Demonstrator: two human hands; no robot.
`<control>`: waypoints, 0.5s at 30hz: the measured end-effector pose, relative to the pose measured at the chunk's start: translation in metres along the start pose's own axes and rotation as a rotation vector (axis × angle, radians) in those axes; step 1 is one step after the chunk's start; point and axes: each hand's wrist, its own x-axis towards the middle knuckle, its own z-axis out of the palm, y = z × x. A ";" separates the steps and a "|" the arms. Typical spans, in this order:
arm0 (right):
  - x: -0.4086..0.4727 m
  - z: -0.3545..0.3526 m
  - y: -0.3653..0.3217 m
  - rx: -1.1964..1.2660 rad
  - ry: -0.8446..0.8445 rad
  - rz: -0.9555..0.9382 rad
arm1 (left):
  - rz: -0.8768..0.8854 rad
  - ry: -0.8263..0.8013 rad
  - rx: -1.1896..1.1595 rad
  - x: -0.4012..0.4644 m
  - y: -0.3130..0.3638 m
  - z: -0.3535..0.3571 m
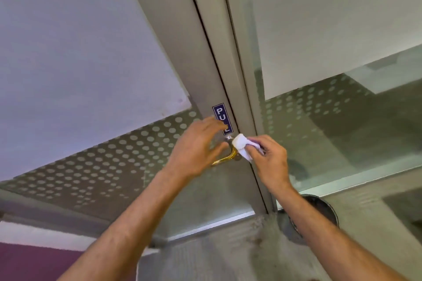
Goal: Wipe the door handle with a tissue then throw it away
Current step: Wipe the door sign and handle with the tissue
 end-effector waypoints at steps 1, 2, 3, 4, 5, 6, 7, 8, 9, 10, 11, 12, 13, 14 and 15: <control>0.007 0.013 0.004 0.014 0.042 0.037 | 0.090 0.008 0.163 0.011 -0.015 -0.007; 0.013 0.026 0.008 0.032 0.087 0.076 | 0.182 0.031 0.314 0.022 -0.030 -0.013; 0.017 0.039 0.012 0.046 0.138 0.099 | 0.272 0.059 0.447 0.033 -0.042 -0.018; 0.020 0.050 0.016 0.043 0.188 0.107 | 0.362 0.081 0.567 0.042 -0.053 -0.021; 0.023 0.061 0.019 0.023 0.234 0.107 | 0.450 0.097 0.676 0.051 -0.064 -0.024; 0.027 0.072 0.023 0.004 0.278 0.105 | 0.529 0.109 0.768 0.058 -0.074 -0.025; 0.030 0.083 0.027 -0.001 0.329 0.102 | 0.591 0.116 0.839 0.064 -0.084 -0.026; 0.031 0.093 0.030 0.002 0.388 0.099 | 0.636 0.116 0.901 0.068 -0.093 -0.026; 0.032 0.103 0.034 0.004 0.455 0.095 | 0.669 0.117 0.969 0.072 -0.101 -0.026; 0.034 0.112 0.037 -0.002 0.517 0.087 | 0.696 0.128 1.039 0.076 -0.109 -0.024; 0.037 0.121 0.040 -0.020 0.568 0.073 | 0.722 0.139 1.101 0.079 -0.115 -0.022; 0.040 0.129 0.043 -0.044 0.608 0.054 | 0.747 0.148 1.152 0.081 -0.120 -0.020; 0.042 0.138 0.045 -0.066 0.641 0.036 | 0.770 0.162 1.201 0.084 -0.125 -0.017; 0.044 0.147 0.046 -0.072 0.678 0.023 | 0.789 0.186 1.251 0.086 -0.129 -0.014; 0.045 0.157 0.047 -0.067 0.719 0.021 | 0.800 0.209 1.295 0.088 -0.132 -0.011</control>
